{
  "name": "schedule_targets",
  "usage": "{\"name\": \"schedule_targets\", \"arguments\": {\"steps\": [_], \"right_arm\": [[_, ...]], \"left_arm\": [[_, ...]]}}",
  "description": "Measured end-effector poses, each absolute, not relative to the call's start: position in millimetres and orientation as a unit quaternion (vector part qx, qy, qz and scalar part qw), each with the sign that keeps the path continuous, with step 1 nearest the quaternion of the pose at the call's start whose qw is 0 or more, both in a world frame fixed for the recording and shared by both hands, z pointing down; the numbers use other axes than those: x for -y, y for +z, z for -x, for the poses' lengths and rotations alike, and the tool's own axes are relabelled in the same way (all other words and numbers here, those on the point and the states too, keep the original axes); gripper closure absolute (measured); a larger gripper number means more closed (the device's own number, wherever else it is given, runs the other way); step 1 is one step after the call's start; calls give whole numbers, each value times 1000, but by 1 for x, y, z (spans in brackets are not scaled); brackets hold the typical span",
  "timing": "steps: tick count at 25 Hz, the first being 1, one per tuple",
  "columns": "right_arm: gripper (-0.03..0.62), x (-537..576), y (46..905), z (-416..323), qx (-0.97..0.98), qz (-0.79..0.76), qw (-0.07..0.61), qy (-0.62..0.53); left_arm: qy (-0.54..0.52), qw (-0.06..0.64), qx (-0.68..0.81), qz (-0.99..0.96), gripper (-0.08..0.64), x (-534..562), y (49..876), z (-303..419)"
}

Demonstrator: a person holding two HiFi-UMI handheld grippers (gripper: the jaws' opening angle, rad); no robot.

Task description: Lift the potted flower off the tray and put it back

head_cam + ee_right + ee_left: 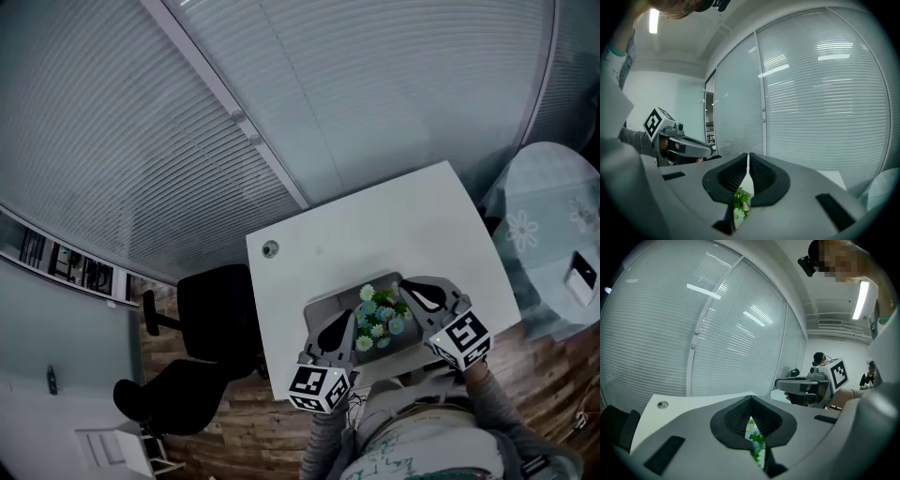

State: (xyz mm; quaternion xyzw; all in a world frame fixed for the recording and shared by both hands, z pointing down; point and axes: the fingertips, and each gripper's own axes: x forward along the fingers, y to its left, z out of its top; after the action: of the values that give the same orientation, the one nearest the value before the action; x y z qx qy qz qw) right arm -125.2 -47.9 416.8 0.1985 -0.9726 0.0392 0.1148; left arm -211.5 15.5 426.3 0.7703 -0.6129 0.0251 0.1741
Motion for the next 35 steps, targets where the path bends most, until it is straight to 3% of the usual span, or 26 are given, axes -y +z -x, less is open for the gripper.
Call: {"name": "schedule_targets", "arguments": {"steps": [16,35], "right_arm": [[564,75,452,96,980,-125,147,44],[564,81,483,110,965,-183,182,40]], "left_arm": [[48,178,640,-746,549,-10,439,203],[85,185,553,-808,549,6,468,246]]}}
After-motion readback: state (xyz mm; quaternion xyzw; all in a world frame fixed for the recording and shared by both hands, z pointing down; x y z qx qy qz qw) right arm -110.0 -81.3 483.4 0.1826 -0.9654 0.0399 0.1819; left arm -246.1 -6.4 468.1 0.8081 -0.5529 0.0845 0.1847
